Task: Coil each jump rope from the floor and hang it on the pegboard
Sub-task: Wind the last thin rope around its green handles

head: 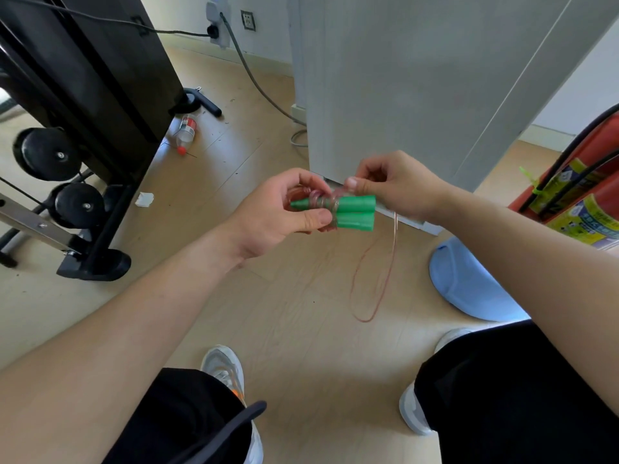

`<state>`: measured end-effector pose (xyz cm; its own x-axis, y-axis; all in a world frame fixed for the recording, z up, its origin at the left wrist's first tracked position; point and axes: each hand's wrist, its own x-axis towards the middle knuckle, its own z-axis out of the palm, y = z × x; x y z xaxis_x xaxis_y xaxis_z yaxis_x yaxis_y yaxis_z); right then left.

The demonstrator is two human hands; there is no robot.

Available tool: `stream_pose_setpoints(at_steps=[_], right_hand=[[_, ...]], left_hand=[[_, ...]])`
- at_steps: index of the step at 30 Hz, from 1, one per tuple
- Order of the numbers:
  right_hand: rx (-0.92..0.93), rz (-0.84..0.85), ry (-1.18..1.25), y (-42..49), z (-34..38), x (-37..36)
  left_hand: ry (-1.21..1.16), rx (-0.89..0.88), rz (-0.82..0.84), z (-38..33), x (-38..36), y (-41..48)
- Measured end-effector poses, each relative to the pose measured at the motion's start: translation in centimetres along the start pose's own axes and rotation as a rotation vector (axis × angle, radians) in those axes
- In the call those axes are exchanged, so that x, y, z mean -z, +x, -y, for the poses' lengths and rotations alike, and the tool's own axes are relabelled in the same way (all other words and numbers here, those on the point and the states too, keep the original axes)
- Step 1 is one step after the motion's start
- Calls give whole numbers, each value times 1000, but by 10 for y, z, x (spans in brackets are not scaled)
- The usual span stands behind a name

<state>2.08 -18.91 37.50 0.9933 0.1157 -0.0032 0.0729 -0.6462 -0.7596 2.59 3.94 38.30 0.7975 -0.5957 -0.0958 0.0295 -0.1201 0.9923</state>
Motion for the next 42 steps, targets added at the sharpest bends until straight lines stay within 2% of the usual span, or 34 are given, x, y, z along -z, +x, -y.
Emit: stream_pose_setpoints(at_steps=[3, 6, 10, 13, 15, 16, 21, 25, 28, 32, 35, 42], right_hand=[[-124, 84, 41, -3, -15, -8], [-150, 229, -32, -10, -8, -26], [-33, 245, -165, -19, 22, -38], [56, 140, -205, -25, 37, -37], [70, 60, -193, -26, 39, -33], [72, 28, -201, -25, 40, -31], [93, -65, -196, -16, 27, -15], [90, -29, -112, -10, 9, -6], [64, 46, 33, -9, 6, -5], [-60, 116, 305, -9, 2, -9], [-104, 115, 290, -8, -4, -17], [-125, 261, -16, -17, 11, -48]], left_hand=[[-234, 23, -84, 0, 1, 0], [-313, 29, -194, 4, 3, 3], [-165, 71, -402, 14, 11, 9], [160, 57, -464, 21, 17, 12], [433, 35, -439, 24, 19, 12], [490, 30, -402, 25, 18, 10], [512, -6, -152, 20, 8, 5], [328, 2, 26, 8, 0, -1], [140, 26, 65, 2, -2, -3], [-136, 64, 69, 1, -3, -3], [-242, 66, -18, 1, -2, 0], [-316, 93, -382, 7, -6, 6]])
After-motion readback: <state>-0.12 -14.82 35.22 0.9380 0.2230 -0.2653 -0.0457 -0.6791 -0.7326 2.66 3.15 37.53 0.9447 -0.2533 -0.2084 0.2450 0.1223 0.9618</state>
